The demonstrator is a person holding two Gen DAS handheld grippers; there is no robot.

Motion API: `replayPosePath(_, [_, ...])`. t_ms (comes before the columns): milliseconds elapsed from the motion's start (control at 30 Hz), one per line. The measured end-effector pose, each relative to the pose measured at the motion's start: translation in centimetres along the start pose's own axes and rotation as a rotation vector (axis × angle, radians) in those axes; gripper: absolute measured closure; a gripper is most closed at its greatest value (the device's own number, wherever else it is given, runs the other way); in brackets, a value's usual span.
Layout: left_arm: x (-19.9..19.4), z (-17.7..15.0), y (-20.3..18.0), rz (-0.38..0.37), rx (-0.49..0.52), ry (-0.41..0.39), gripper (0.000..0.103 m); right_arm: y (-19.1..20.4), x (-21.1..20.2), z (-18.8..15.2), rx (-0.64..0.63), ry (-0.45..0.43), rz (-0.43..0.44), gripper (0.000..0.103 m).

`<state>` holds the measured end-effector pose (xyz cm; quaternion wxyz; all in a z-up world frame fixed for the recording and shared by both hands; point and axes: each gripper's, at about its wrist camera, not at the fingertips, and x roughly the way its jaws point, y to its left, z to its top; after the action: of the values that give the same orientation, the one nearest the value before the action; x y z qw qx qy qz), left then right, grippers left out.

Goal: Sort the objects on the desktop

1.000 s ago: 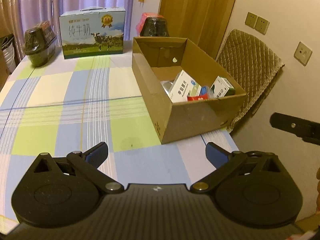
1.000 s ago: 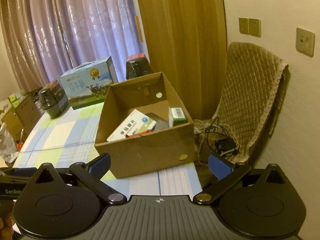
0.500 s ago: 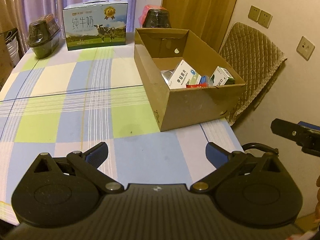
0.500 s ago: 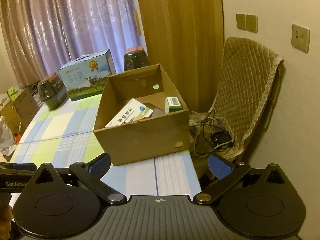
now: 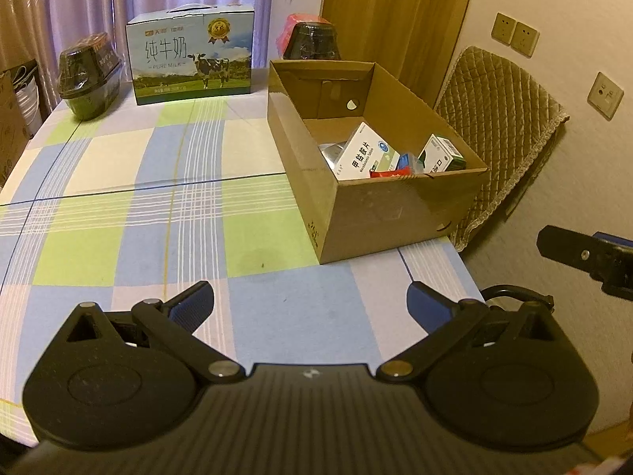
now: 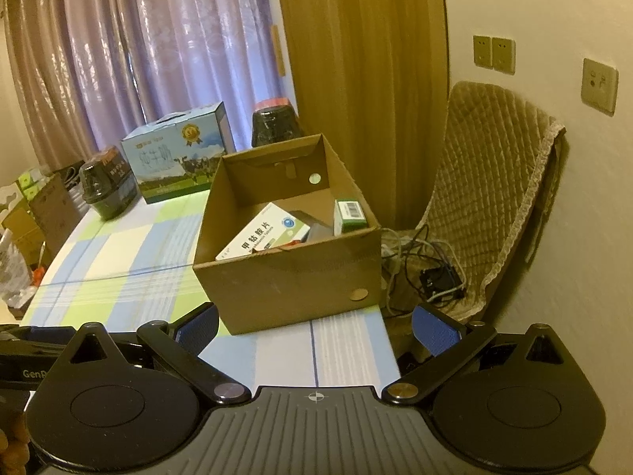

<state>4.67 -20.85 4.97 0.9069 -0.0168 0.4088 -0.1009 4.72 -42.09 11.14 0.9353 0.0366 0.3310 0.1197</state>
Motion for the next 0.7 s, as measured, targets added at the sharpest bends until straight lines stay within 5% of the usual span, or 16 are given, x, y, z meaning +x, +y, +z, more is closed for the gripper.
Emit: replayPosePath(700, [0.08,0.12,-0.51,0.001,0.025,-0.009,0.001,0.46,-0.10,0.41,-0.018,0.003,0.005,0.002])
